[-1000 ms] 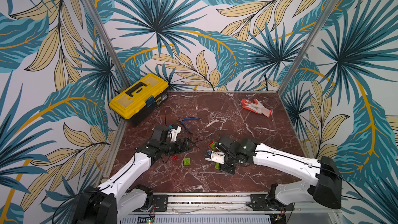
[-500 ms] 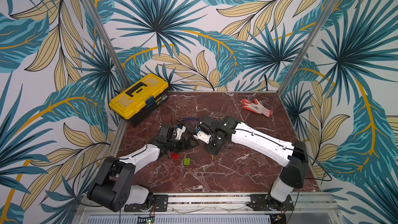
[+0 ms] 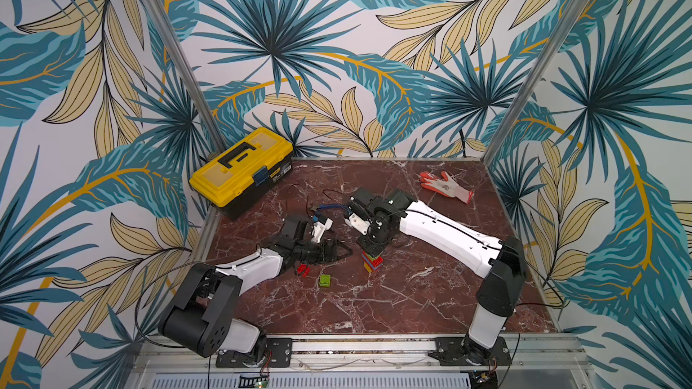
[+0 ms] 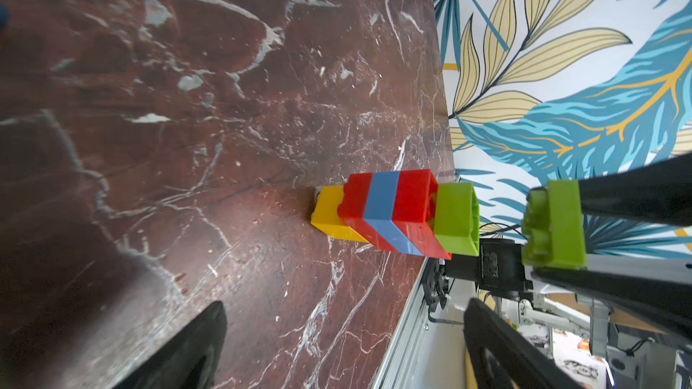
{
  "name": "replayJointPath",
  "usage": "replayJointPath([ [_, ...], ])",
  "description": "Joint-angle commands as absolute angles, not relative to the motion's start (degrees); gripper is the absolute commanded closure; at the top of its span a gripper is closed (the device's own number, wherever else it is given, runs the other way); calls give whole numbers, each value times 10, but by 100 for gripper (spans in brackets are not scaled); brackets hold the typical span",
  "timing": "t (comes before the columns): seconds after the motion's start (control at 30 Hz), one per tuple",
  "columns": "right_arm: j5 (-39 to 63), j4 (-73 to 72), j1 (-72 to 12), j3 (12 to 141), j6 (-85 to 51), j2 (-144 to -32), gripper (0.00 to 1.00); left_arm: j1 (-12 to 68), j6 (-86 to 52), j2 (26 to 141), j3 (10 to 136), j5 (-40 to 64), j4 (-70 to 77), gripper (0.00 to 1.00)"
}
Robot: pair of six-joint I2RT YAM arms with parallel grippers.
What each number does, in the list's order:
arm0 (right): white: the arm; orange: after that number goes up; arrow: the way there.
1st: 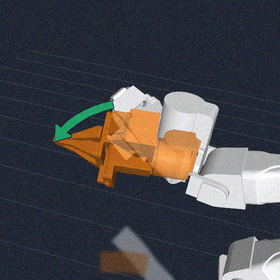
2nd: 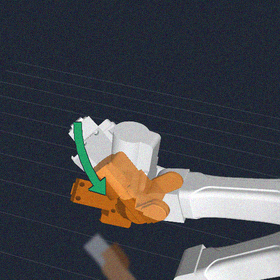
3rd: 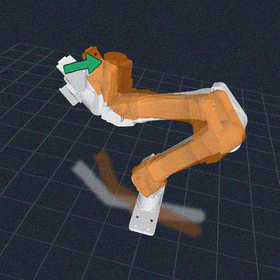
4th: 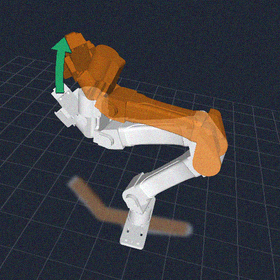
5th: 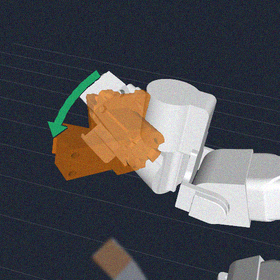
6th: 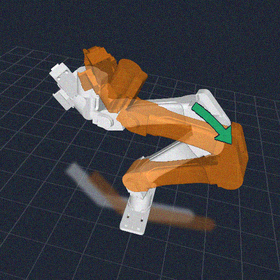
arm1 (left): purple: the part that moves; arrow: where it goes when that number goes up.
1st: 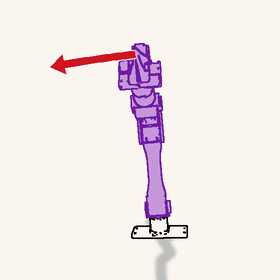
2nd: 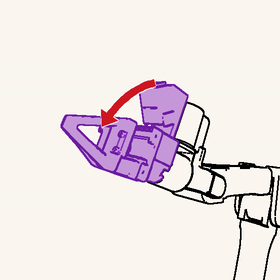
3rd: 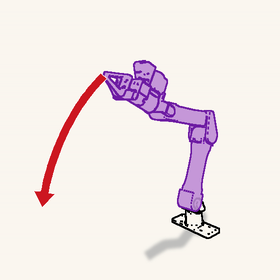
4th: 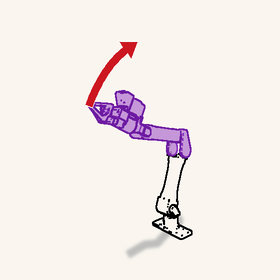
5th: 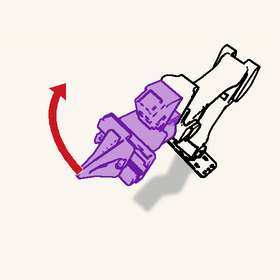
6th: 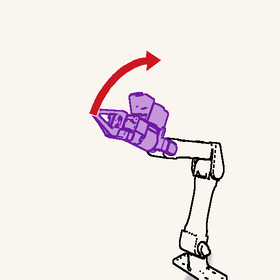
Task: Assemble a carrot with lego
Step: Assemble the lego brick with the lego brick.
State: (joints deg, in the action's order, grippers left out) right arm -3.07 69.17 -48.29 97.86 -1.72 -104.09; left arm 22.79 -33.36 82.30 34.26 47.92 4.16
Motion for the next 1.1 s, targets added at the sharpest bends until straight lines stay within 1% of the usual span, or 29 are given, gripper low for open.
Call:
replayJointPath([
  [0.0, -24, 704, -479, 974, -38, -1052, 68, 247, -310, 825, 369, 498, 66, 1],
  [0.33, -12, 694, -475, 955, -54, -1059, 68, 264, -310, 853, 384, 494, 67, 1],
  [1.07, -8, 690, -464, 944, -75, -1072, 68, 265, -309, 875, 388, 489, 67, 1],
])
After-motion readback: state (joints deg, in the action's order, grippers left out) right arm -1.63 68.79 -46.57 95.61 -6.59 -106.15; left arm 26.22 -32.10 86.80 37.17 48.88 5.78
